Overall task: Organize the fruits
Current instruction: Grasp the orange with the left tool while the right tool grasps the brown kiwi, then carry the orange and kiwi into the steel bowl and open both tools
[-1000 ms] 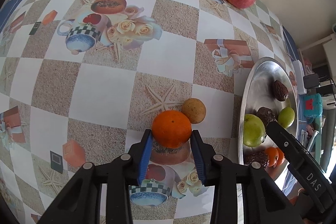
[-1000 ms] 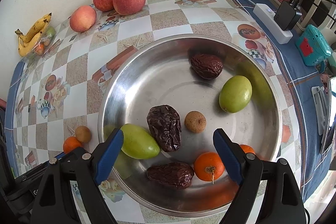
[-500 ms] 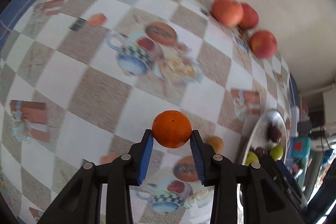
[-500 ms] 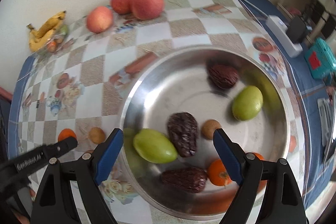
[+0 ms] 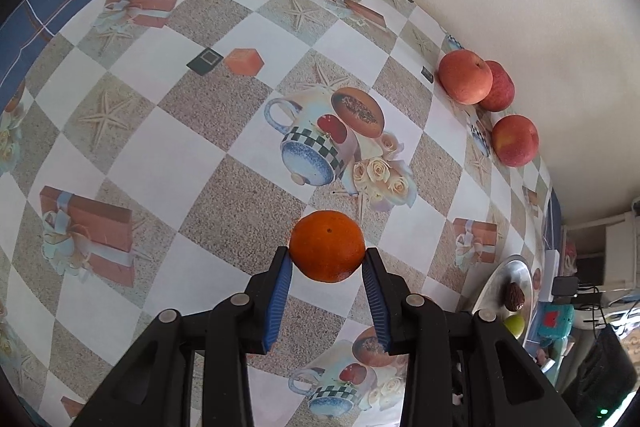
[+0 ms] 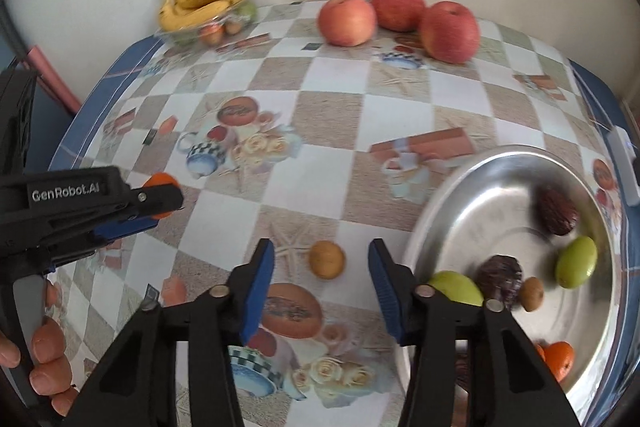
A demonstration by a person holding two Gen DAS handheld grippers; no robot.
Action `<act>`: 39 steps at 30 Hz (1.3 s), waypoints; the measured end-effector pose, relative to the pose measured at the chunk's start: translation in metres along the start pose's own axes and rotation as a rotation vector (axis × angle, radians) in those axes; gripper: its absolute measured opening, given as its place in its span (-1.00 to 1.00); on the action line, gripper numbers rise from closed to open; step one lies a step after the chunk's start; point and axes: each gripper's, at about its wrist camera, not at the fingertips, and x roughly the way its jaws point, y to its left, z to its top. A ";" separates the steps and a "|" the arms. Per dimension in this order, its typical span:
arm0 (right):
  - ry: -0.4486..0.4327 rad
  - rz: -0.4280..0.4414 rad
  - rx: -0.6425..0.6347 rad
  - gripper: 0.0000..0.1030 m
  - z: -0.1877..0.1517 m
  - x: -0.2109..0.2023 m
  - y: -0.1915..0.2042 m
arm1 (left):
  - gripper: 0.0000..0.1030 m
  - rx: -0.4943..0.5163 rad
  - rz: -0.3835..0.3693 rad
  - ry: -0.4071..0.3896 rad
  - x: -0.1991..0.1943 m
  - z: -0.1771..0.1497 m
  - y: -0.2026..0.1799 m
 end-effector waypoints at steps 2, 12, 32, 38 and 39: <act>0.019 -0.034 -0.017 -0.18 -0.002 0.008 0.004 | -0.25 0.009 0.002 0.002 0.001 -0.001 -0.002; 0.063 -0.113 -0.030 -0.42 -0.006 0.033 0.003 | -0.25 0.012 0.002 0.009 0.004 -0.001 -0.003; 0.001 -0.055 -0.060 -0.50 0.001 0.000 0.021 | -0.25 0.028 -0.008 -0.011 -0.002 -0.001 -0.009; -0.006 -0.047 -0.028 -0.50 0.002 -0.010 0.014 | -0.25 0.046 -0.027 -0.010 -0.004 -0.004 -0.017; -0.006 -0.046 -0.018 -0.50 0.002 -0.011 0.011 | -0.25 0.050 -0.027 -0.011 -0.004 -0.004 -0.018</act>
